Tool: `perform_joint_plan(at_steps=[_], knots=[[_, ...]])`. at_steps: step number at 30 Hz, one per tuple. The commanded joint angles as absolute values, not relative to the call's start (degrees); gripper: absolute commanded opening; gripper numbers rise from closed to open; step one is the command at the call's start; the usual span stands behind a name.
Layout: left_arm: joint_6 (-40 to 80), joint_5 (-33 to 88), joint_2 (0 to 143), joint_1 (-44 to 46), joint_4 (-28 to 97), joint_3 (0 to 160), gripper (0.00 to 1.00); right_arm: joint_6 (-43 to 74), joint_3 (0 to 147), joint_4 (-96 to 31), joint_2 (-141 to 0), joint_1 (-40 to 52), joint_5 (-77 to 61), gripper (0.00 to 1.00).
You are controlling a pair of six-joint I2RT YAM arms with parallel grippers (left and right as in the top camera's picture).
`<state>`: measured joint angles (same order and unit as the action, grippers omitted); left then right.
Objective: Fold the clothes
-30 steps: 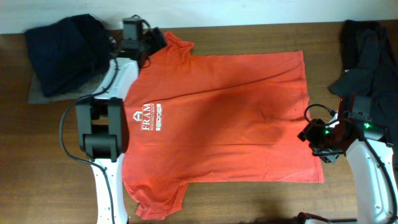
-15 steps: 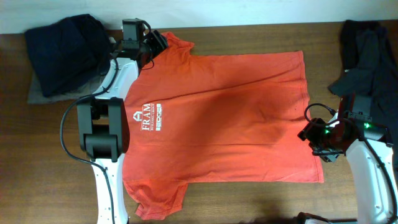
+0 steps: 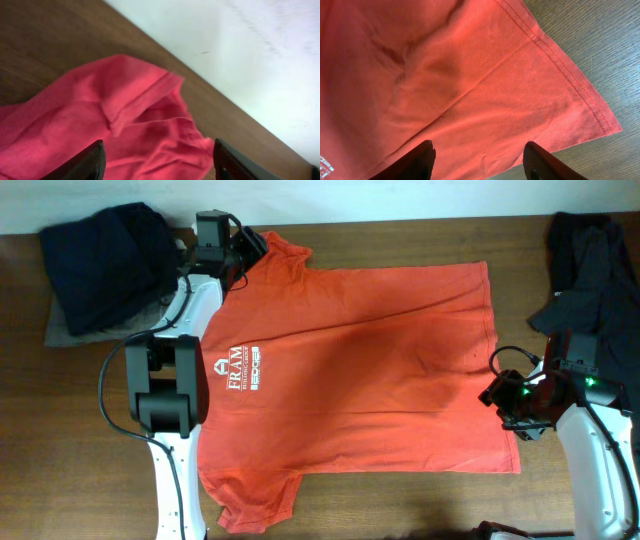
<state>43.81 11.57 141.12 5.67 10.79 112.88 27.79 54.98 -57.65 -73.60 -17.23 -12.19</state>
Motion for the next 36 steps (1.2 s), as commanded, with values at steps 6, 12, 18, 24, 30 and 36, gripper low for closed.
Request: perform_joint_plan(at_steps=[6, 12, 18, 24, 30, 36], knots=[[44.8, 7.4, 143.5, 5.5, 9.0, 113.6, 0.68, 27.2, 55.9, -57.6, -73.4, -16.8, -12.9, 0.63], [44.8, 7.2, 143.9, 5.5, 5.7, 113.6, 0.64, 27.2, 55.9, -57.6, -73.4, -16.8, -12.9, 0.62], [45.4, 7.3, 144.6, 5.5, 3.5, 113.6, 0.62, 27.2, 55.9, -57.6, -73.4, -16.8, -12.9, 0.62], [45.4, 7.4, 146.1, 5.5, 3.7, 113.6, 0.62, 27.2, 55.9, -57.8, -73.4, -16.8, -12.9, 0.62], [45.4, 8.4, 148.4, 5.5, 3.7, 113.6, 0.62, 27.2, 55.9, -58.6, -73.4, -16.8, -12.9, 0.62], [45.4, 8.3, 148.6, 5.5, 3.3, 113.6, 0.62, 27.2, 55.9, -58.6, -73.4, -16.8, -12.9, 0.62]])
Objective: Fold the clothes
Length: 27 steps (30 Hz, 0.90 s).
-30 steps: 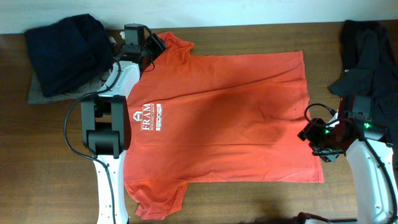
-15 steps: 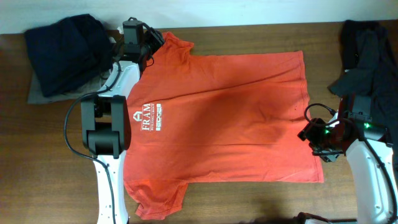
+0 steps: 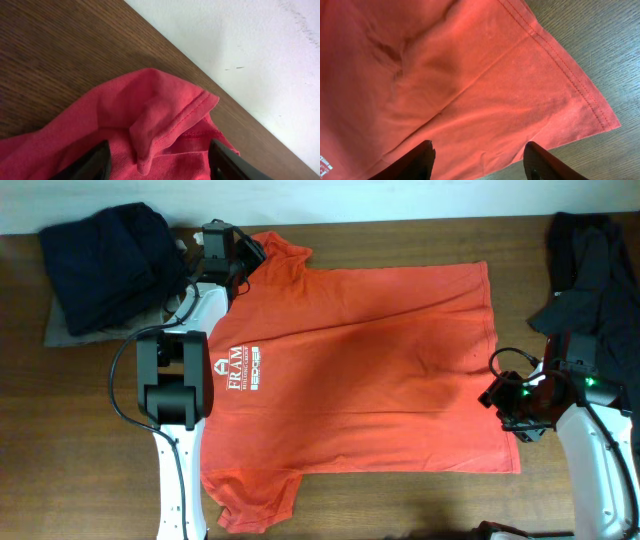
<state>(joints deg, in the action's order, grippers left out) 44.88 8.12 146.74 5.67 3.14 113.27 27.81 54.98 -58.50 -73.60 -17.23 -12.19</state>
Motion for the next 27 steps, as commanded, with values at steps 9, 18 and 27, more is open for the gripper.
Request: perform_joint_plan(at_steps=[9, 18, 27], knots=[[45.4, 9.5, 148.6, 5.5, 2.3, 114.3, 0.53, 27.2, 55.9, -58.5, -73.4, -16.8, -12.9, 0.62], [45.4, 9.6, 148.6, 5.5, 1.7, 114.6, 0.31, 27.2, 55.9, -59.2, -73.4, -16.8, -12.9, 0.62], [45.4, 9.6, 148.6, 5.1, 0.4, 114.6, 0.04, 27.2, 55.9, -59.4, -73.4, -16.8, -12.9, 0.62]])
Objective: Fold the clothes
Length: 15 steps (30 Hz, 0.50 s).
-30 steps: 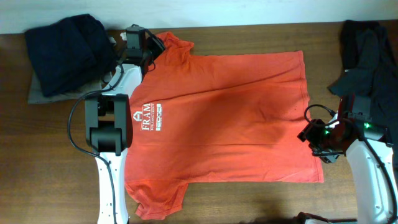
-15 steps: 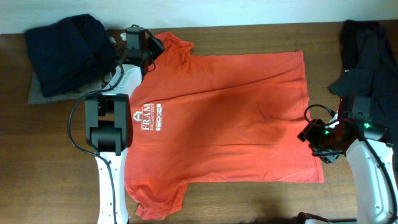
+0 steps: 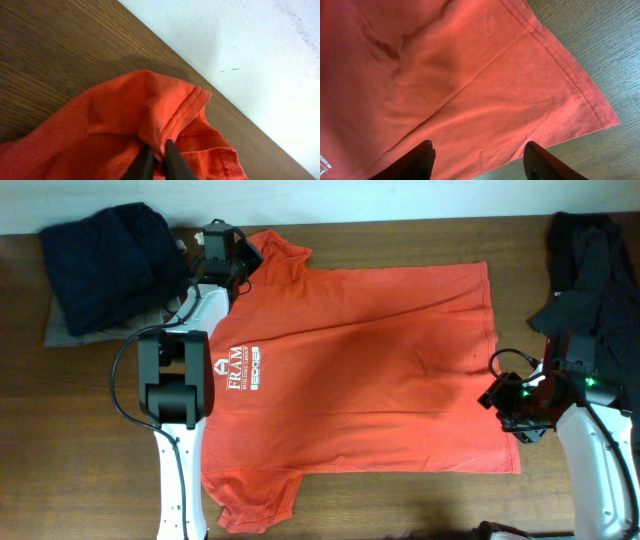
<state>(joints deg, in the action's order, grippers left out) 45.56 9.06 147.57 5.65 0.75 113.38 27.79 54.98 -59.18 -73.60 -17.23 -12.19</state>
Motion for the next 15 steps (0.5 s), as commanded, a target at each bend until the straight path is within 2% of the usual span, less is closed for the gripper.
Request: perform_joint_plan(at_steps=[1, 2, 15], knots=[[45.4, 9.6, 148.6, 5.1, 0.4, 114.6, 0.03, 27.2, 55.9, -59.4, -73.4, -16.8, -12.9, 0.62], [45.4, 9.4, 148.6, 5.1, 0.4, 114.6, 0.01, 27.2, 55.9, -59.4, -73.4, -16.8, -12.9, 0.62], [45.4, 9.1, 148.6, 4.3, -7.8, 114.6, 0.01, 27.2, 55.9, -60.3, -73.4, -16.8, -12.9, 0.62]])
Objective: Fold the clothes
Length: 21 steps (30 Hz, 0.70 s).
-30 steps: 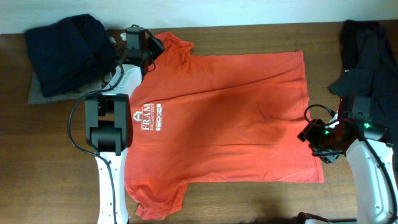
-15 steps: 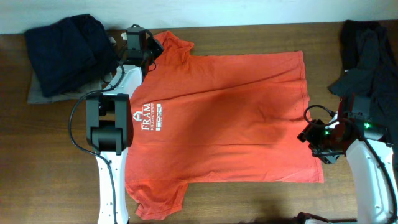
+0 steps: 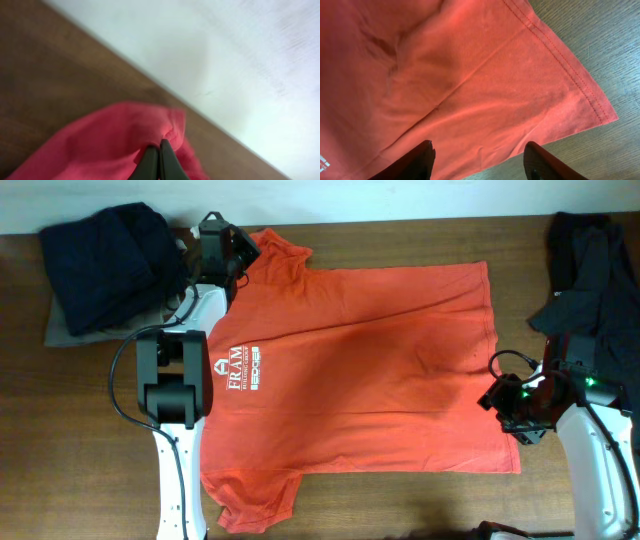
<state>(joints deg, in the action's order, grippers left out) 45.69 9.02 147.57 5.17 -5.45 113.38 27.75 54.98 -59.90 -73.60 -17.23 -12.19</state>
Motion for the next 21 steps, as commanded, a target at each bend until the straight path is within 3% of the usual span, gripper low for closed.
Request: perform_joint_plan(at_steps=[1, 10, 11, 14, 16, 17, 21], knots=[[45.4, 9.1, 148.6, 4.0, -9.3, 114.6, 0.01, 27.2, 55.9, -60.5, -73.4, -16.8, -12.9, 0.62], [45.4, 4.7, 148.6, 0.8, -13.8, 114.6, 0.01, 27.2, 55.9, -60.9, -73.4, -16.8, -12.9, 0.62], [45.4, 4.4, 148.6, 0.6, -14.1, 114.6, 0.08, 27.2, 55.9, -60.9, -73.4, -16.8, -12.9, 0.62], [45.4, 4.4, 148.6, 0.3, -14.6, 114.6, 0.47, 27.2, 55.9, -60.9, -73.4, -16.8, -12.9, 0.62], [45.4, 4.5, 148.6, 0.2, -14.8, 114.6, 0.84, 27.2, 55.9, -60.9, -73.4, -16.8, -12.9, 0.62], [45.4, 4.5, 148.6, 0.2, -14.8, 114.6, 0.95, 27.2, 55.9, -60.9, -73.4, -16.8, -12.9, 0.62], [42.9, 7.4, 148.6, 0.2, -15.6, 114.6, 0.99, 27.2, 55.9, -61.1, -73.4, -16.8, -12.9, 0.62]])
